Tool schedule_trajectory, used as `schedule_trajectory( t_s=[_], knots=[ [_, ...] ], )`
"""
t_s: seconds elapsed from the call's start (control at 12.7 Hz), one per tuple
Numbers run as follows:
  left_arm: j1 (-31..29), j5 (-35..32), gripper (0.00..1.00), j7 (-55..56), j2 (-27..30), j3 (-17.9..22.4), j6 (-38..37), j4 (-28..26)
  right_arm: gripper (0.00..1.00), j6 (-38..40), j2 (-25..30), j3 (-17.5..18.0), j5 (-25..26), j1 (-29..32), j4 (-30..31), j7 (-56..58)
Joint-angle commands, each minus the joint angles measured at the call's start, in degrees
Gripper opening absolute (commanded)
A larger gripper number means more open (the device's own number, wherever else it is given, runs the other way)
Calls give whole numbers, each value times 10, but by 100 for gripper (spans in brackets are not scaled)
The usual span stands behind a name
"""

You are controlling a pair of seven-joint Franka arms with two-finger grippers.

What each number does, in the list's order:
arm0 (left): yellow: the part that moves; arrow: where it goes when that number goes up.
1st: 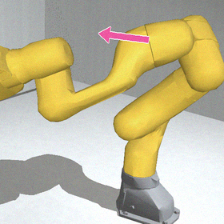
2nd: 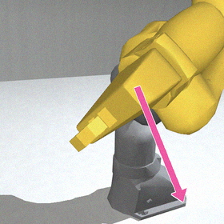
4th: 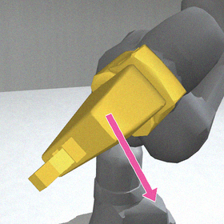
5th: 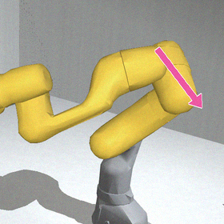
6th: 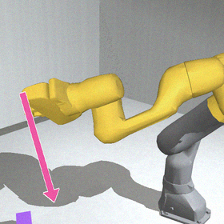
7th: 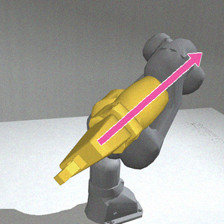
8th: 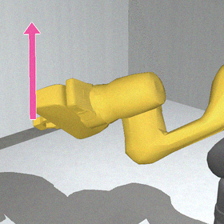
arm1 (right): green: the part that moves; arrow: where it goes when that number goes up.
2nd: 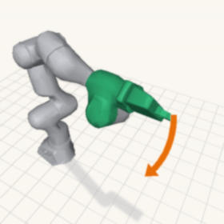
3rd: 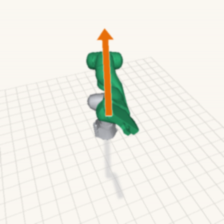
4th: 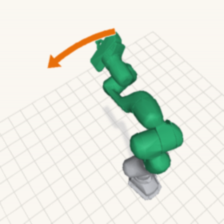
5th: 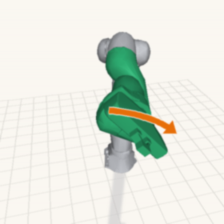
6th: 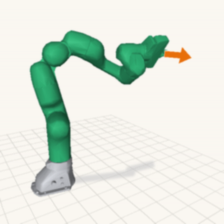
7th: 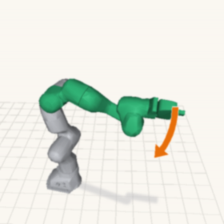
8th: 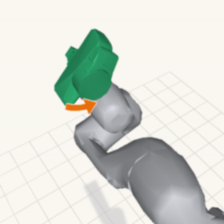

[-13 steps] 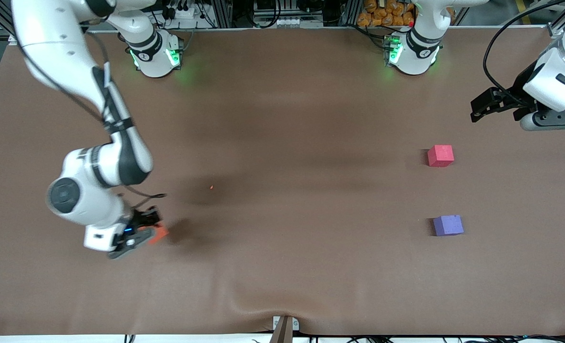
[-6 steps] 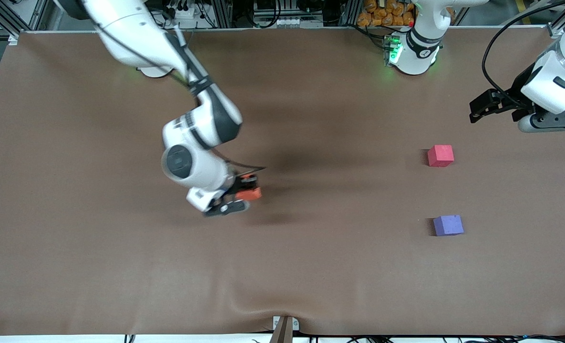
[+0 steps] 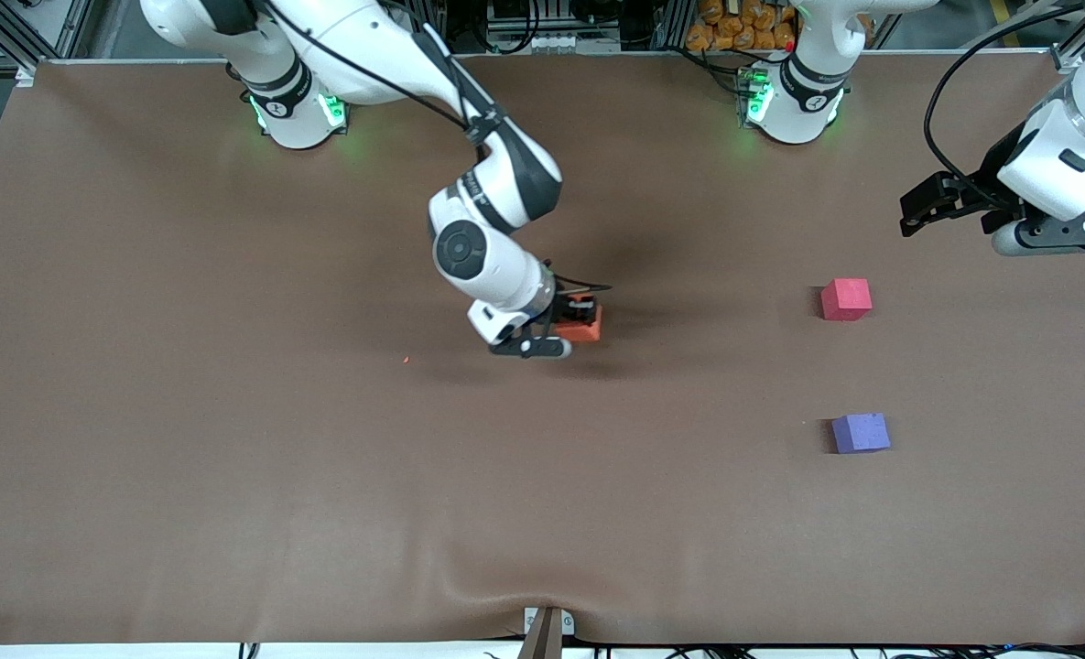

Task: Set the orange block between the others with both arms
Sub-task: 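Carry the orange cube with the right gripper toward the table middle, then set down the orange cube while the left gripper reaches toward it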

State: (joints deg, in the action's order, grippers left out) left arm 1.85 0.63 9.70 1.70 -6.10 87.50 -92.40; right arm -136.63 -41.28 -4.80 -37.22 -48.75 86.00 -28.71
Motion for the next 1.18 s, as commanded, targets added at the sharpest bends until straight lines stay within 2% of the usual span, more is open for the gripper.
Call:
schedule_trajectory(
  t_s=[0.0,0.24,0.47,0.55,0.63,0.71,1.1],
  knots=[
    [-4,7,100,0,6,-2,2,-2,30,-21,-32,-11,-38,-28,-38,-10],
    [-3,8,100,1,7,-3,1,-2,40,-76,-66,-11,-45,-55,-61,-16],
    [2,8,100,1,0,-4,4,-2,66,-79,-75,-12,-40,-61,-64,-7],
    [3,8,100,1,-4,-4,5,-7,79,-79,-75,-13,-38,-61,-63,-6],
    [4,7,100,1,-7,-4,6,-9,96,-79,-76,-13,-38,-59,-63,-6],
    [8,7,100,1,-14,-6,8,-10,100,-79,-76,-12,-38,-58,-63,-6],
    [12,8,100,6,-42,-50,78,-58,100,-56,-51,-13,-13,-30,-58,19]
  ],
)
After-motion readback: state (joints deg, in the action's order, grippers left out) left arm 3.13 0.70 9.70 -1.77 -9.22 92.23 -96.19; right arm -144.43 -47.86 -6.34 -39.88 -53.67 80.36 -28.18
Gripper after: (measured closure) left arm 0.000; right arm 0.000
